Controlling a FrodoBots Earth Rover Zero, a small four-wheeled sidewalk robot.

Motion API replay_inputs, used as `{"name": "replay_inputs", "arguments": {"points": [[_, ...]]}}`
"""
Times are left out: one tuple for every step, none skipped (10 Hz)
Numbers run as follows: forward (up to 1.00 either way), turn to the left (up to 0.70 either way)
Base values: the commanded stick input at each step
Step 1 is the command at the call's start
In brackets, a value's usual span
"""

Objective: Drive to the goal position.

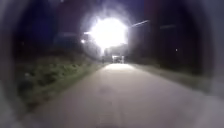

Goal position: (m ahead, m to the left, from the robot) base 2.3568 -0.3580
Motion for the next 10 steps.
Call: {"name": "replay_inputs", "arguments": {"points": [[1.00, 0.00], [1.00, 0.01], [1.00, 0.02], [1.00, 0.02], [1.00, 0.02], [1.00, 0.03], [1.00, 0.08], [1.00, 0.12], [1.00, 0.12], [1.00, 0.09]]}}
